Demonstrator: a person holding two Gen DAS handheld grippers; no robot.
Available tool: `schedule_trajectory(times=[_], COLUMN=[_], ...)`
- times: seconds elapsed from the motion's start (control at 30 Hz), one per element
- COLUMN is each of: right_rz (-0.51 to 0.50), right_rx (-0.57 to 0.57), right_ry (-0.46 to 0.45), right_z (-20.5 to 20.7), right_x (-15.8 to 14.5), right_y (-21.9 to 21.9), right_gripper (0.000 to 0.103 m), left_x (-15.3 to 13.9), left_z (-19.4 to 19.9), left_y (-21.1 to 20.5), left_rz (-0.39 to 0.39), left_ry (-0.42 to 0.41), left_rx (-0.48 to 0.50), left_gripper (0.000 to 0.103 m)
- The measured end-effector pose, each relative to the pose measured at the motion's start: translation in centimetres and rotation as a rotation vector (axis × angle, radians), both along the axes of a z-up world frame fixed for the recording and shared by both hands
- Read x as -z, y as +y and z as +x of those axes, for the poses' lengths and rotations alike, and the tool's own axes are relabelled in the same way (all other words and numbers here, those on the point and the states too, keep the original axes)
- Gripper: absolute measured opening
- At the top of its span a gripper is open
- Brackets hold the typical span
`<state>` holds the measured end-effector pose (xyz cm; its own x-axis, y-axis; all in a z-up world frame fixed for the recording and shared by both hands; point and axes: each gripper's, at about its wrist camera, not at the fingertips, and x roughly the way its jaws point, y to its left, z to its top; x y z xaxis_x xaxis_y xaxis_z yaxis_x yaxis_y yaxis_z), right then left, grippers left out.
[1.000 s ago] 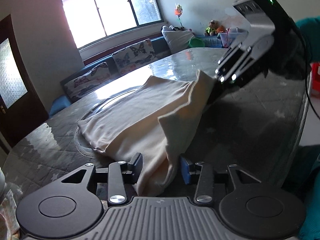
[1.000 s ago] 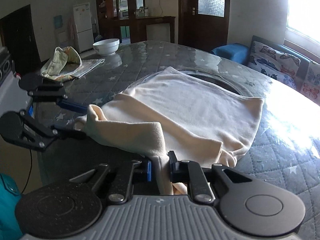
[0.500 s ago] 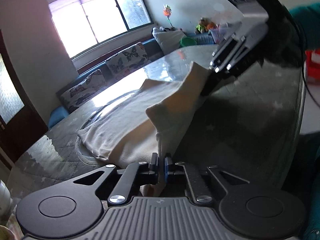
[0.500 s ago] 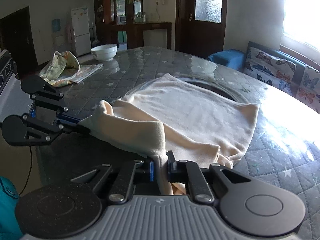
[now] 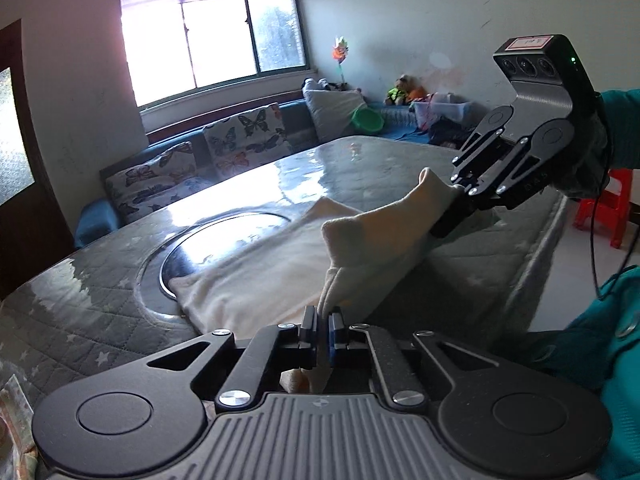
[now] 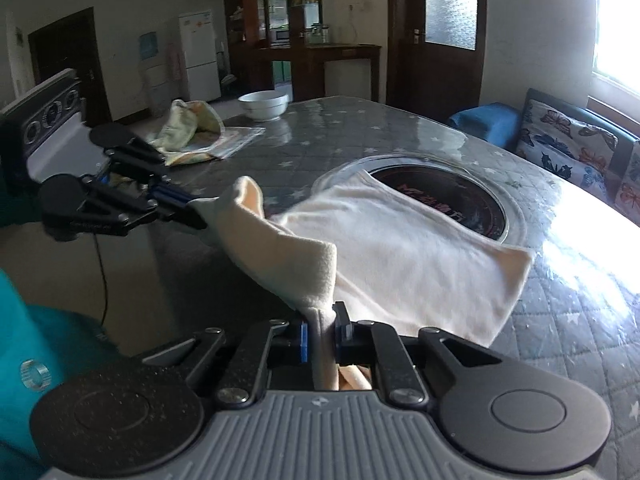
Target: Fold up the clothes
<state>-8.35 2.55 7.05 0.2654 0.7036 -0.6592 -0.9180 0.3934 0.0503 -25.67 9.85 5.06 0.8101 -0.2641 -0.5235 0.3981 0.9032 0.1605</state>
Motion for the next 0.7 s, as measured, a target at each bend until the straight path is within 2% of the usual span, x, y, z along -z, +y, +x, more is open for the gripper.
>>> schedule_trajectory(times=[0.1, 0.2, 0.43, 0.7], right_rz=[-0.001, 0.009, 0.039, 0.017], right_rx=[-0.002, 0.027, 0.092, 0.152], right_ry=[-0.007, -0.012, -0.016, -0.035], right_z=[-1.0, -0.3, 4.9, 11.9], right_x=[-0.9, -1.3, -1.6, -0.8], right_y=[-0.7, -0.7, 0.6, 3.2], right_gripper=[0.01, 0.009, 0.007, 0.007], left_x=[-0.7, -1.2, -0.9, 0.2], left_z=[0.2, 1.3, 6.2, 13.5], left_y=[-0.3, -0.5, 0.5, 2.2], left_rz=[-0.004, -0.009, -0.01, -0.005], left_ry=[-0.012, -0.03, -0.045, -0.012], left_rx=[0.005, -0.006, -0.059, -0.118], left_gripper=[0.006, 0.006, 0.006, 0.006])
